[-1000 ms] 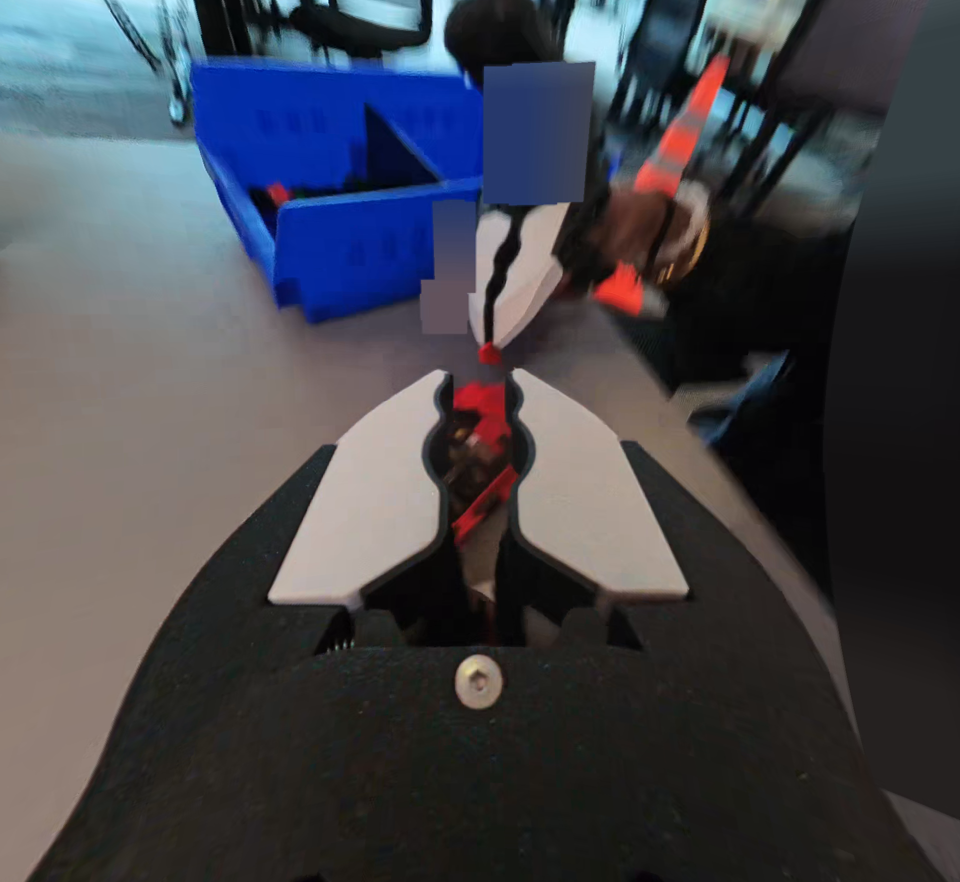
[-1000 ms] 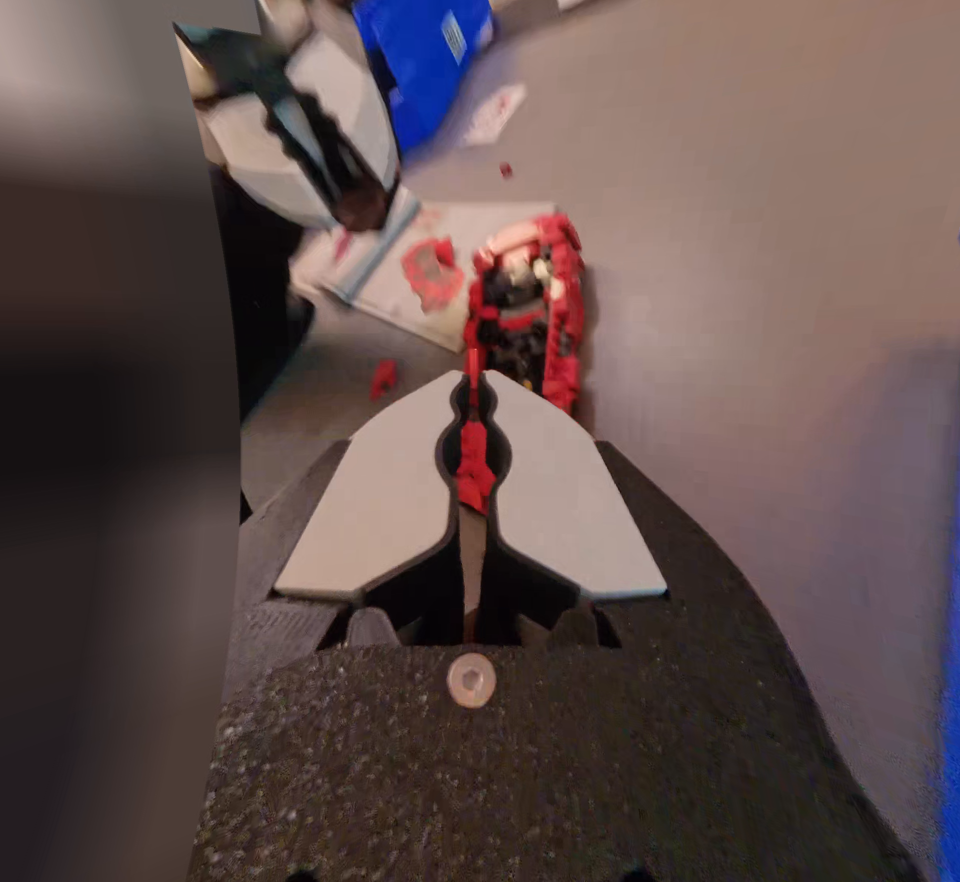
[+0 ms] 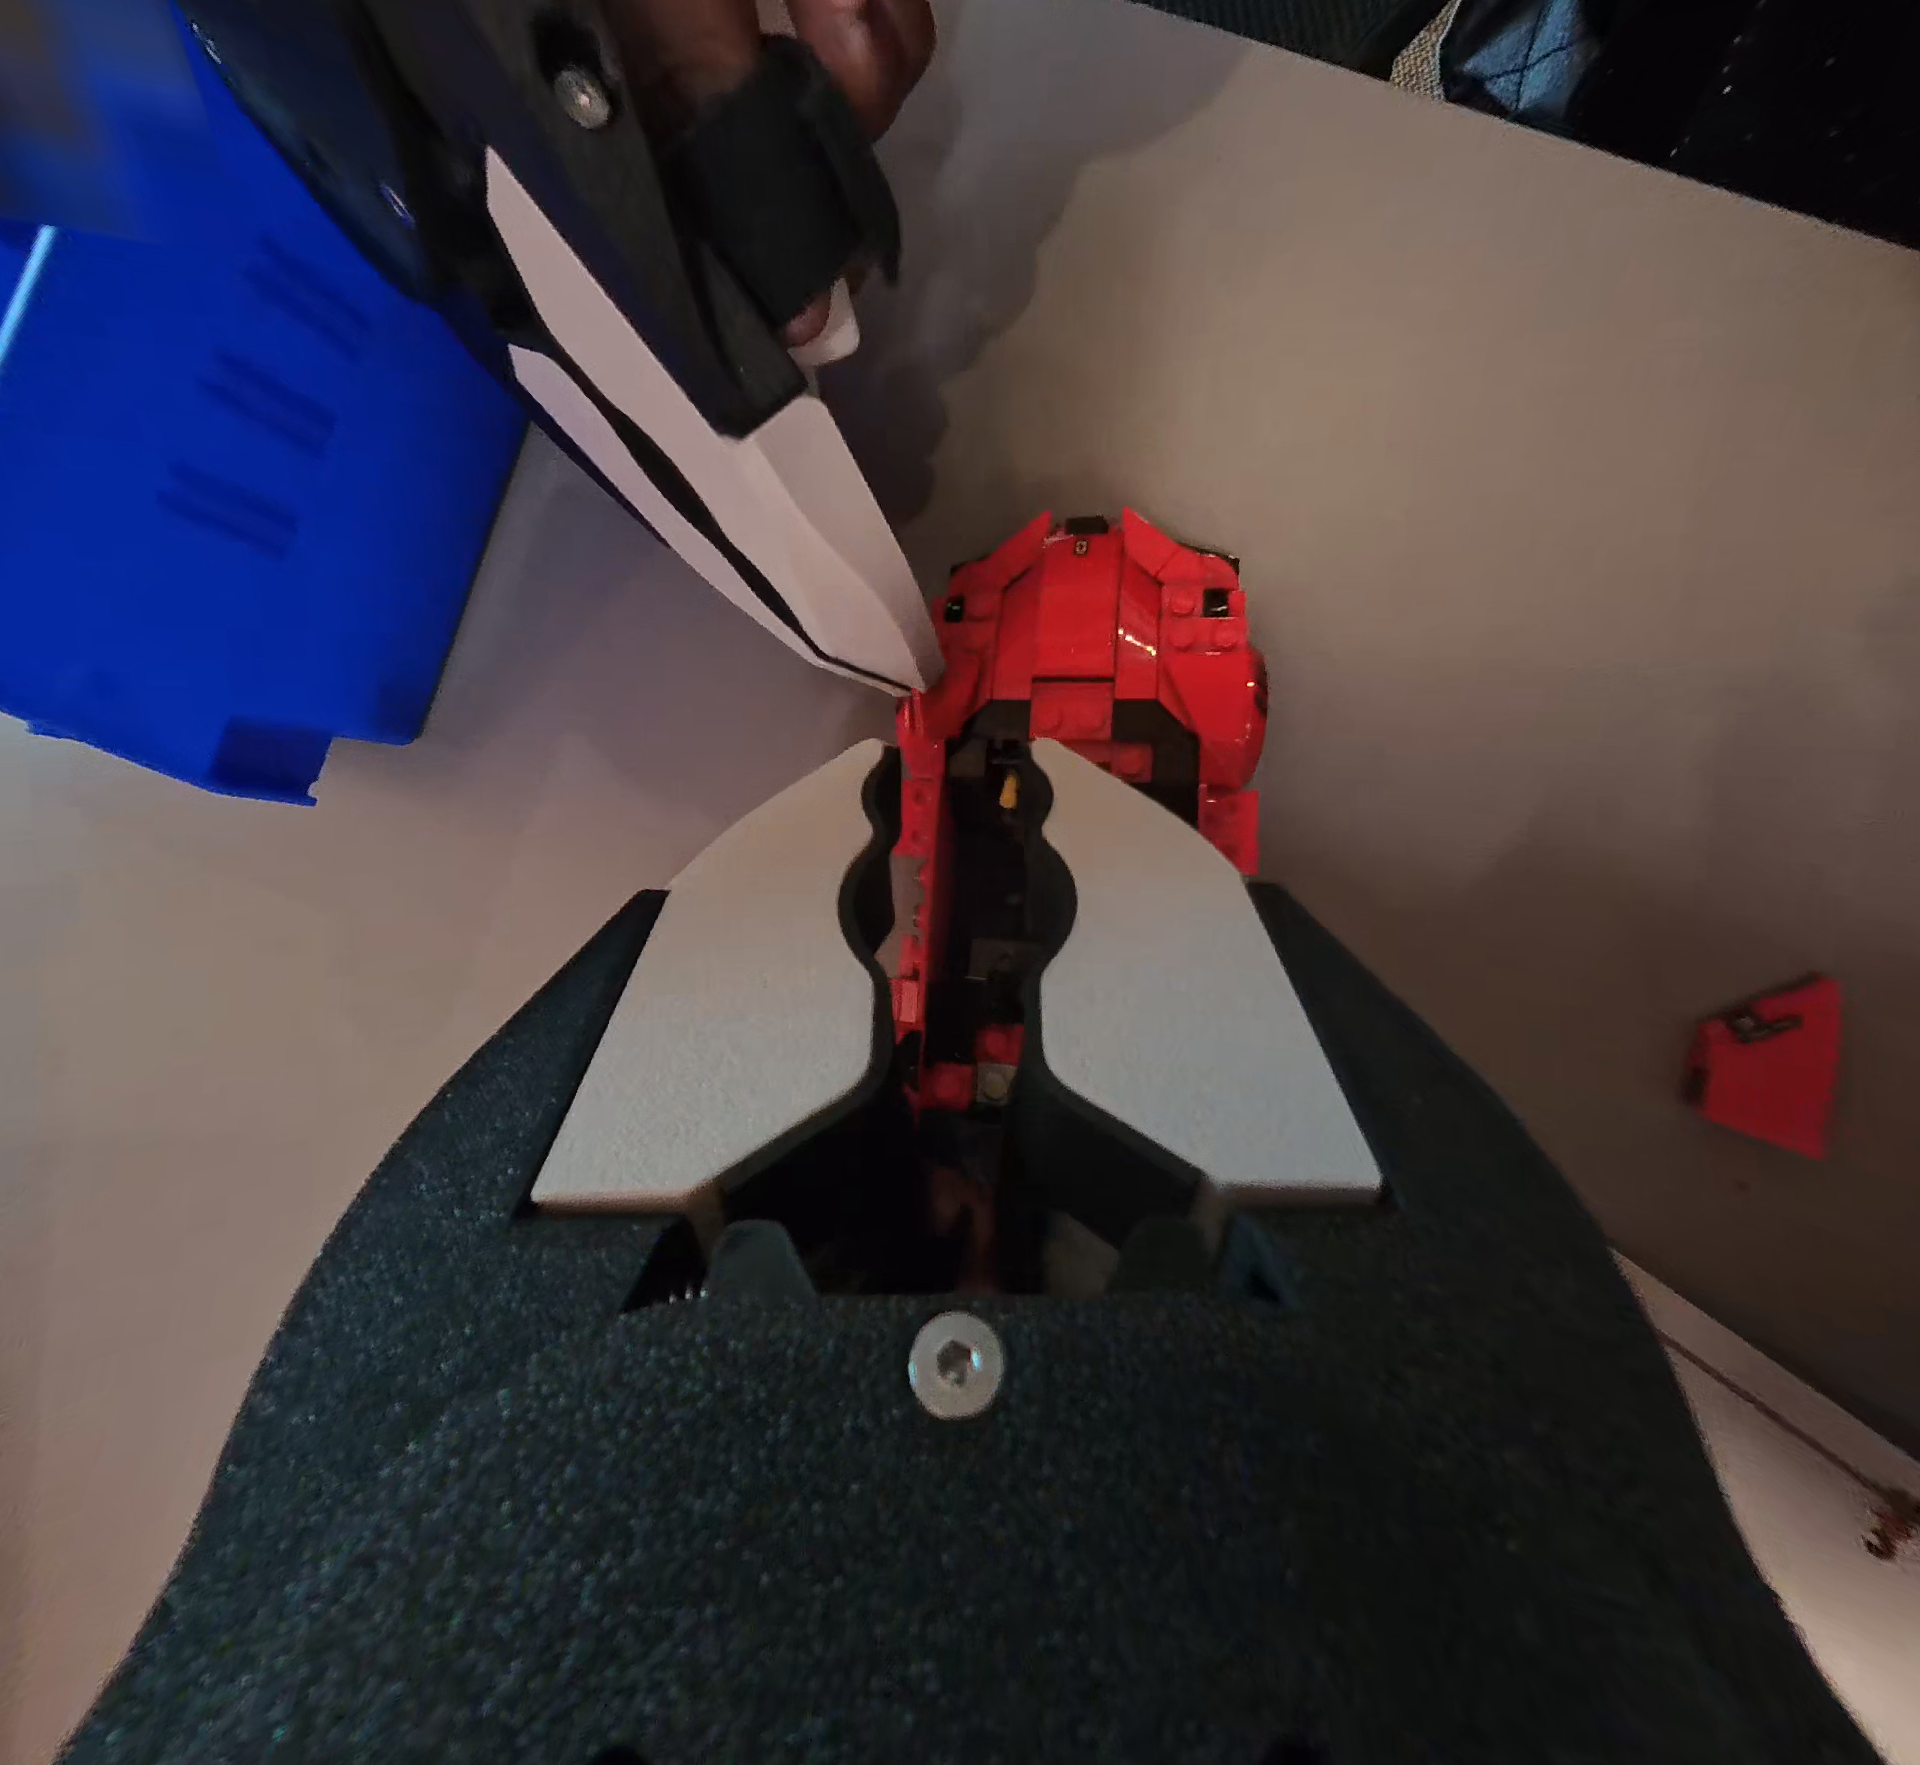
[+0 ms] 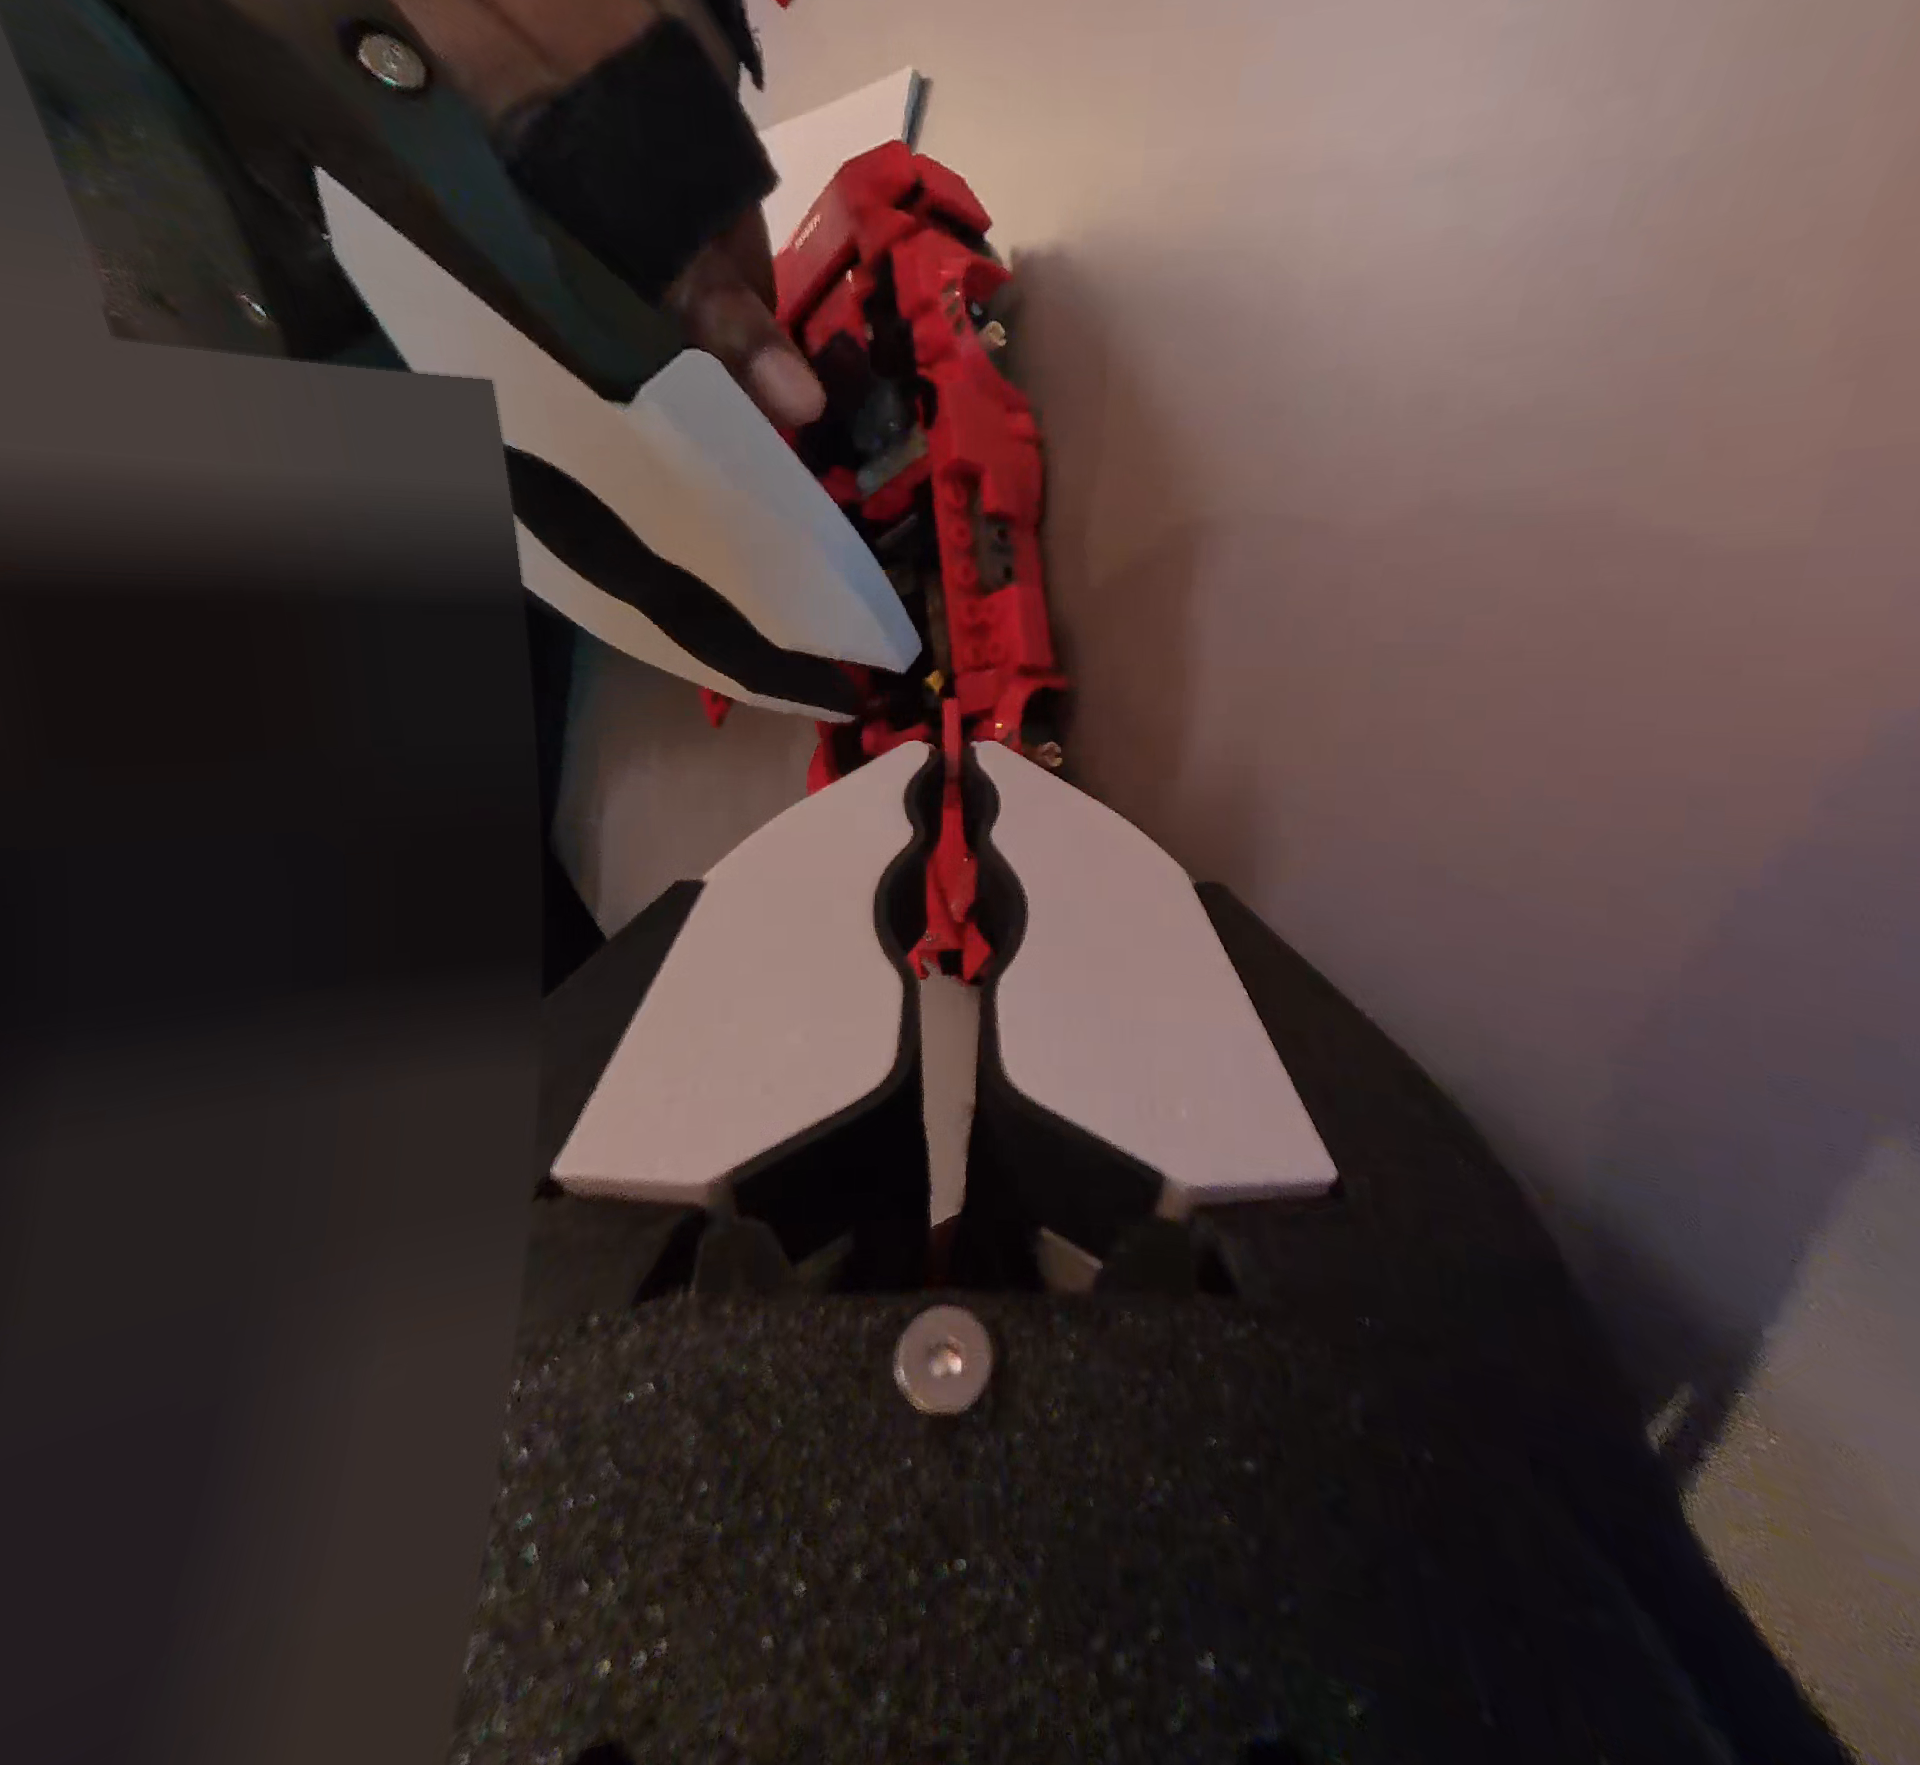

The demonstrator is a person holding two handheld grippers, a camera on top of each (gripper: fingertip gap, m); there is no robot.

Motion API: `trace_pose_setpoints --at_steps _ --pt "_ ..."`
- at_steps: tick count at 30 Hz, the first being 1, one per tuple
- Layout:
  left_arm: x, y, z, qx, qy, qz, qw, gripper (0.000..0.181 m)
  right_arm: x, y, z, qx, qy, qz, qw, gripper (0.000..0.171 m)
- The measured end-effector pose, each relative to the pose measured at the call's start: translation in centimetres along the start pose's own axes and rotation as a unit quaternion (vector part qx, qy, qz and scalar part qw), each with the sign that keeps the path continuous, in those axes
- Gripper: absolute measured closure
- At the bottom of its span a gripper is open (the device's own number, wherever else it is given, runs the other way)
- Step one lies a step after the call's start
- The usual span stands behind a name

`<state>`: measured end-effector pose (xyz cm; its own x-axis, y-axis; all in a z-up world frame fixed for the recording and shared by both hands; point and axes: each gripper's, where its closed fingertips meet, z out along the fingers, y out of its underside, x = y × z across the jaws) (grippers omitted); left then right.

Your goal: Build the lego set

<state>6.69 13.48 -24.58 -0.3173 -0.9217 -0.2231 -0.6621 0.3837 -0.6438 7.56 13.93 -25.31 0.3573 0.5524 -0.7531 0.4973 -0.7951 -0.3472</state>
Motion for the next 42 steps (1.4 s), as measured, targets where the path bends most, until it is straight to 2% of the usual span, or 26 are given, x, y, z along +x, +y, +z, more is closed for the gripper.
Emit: trace_pose_setpoints --at_steps 14,20,27,31,36,42 --pt "-0.5 0.0 1.4 0.005 -0.014 0.009 1.0 0.172 0.2 0.1 -0.1 0.021 0.064 -0.034 0.997 0.168" --pt "-0.4 0.0 1.6 0.0 -0.01 0.005 1.0 0.174 0.1 0.2 -0.1 0.023 0.102 -0.072 0.992 0.163" --pt "-0.4 0.1 1.6 0.0 -0.008 0.003 1.0 0.174 0.3 0.5 -0.7 0.0 0.178 -0.152 0.972 0.155" --pt "-0.4 0.1 1.6 -0.006 -0.002 0.005 1.0 0.174 0.9 -0.3 -1.8 0.018 0.234 -0.214 0.948 0.157" --pt "-0.2 0.1 1.6 -0.027 0.021 0.002 0.999 0.174 0.6 -0.9 -1.4 0.067 0.201 -0.215 0.953 0.157" --pt "-0.2 0.2 1.5 -0.055 0.048 -0.004 0.997 0.174 1.0 -0.5 -1.0 0.066 0.205 -0.225 0.95 0.157"
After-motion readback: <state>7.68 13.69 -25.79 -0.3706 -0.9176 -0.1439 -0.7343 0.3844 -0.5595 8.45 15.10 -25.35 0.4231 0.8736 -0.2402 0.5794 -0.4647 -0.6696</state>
